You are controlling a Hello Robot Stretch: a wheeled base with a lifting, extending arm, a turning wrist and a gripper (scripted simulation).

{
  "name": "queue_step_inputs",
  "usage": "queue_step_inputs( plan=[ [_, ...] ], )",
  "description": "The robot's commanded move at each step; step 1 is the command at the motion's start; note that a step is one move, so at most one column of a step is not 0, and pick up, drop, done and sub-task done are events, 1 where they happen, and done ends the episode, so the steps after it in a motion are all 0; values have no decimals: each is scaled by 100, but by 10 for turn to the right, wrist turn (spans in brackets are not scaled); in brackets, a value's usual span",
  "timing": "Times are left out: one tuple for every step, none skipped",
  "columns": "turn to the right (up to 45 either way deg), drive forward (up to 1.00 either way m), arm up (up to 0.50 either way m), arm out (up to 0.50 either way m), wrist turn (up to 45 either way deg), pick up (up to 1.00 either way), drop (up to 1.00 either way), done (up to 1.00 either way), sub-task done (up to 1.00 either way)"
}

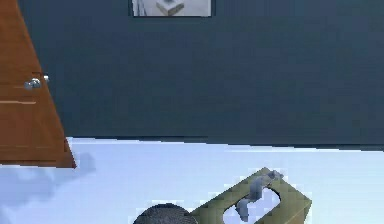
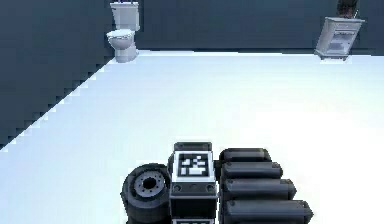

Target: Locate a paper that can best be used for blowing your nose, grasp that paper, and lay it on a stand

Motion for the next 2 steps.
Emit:
queue_step_inputs(
  plan=[
    [-60, 0, 0, 0, 0, 0, 0, 0, 0],
    [0, 45, 0, 0, 0, 0, 0, 0, 0]
  ],
)
